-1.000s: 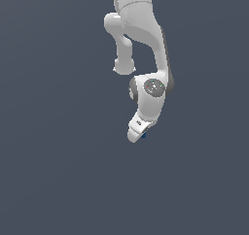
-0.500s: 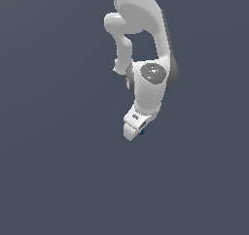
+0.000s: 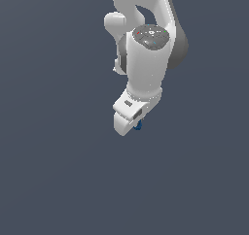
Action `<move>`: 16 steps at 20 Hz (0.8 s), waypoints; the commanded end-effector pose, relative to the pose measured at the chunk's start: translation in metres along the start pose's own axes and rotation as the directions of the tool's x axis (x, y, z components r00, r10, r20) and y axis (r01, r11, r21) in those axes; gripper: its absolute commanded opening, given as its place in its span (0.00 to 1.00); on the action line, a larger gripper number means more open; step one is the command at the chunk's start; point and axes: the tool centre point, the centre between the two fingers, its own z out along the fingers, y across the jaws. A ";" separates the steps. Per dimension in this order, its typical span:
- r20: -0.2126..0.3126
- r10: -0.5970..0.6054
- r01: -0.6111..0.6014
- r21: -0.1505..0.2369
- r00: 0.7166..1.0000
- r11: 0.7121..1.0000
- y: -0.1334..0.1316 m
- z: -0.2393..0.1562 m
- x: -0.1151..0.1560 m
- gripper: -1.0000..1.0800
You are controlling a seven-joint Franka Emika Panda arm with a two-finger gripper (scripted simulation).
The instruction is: Pick up the object and move it to a goal position.
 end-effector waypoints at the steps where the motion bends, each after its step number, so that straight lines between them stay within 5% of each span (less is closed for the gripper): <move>1: 0.000 0.000 0.000 0.001 1.000 1.000 0.010 -0.025 0.000 0.00; 16: 0.001 0.001 -0.001 0.000 1.000 1.000 0.054 -0.124 0.005 0.00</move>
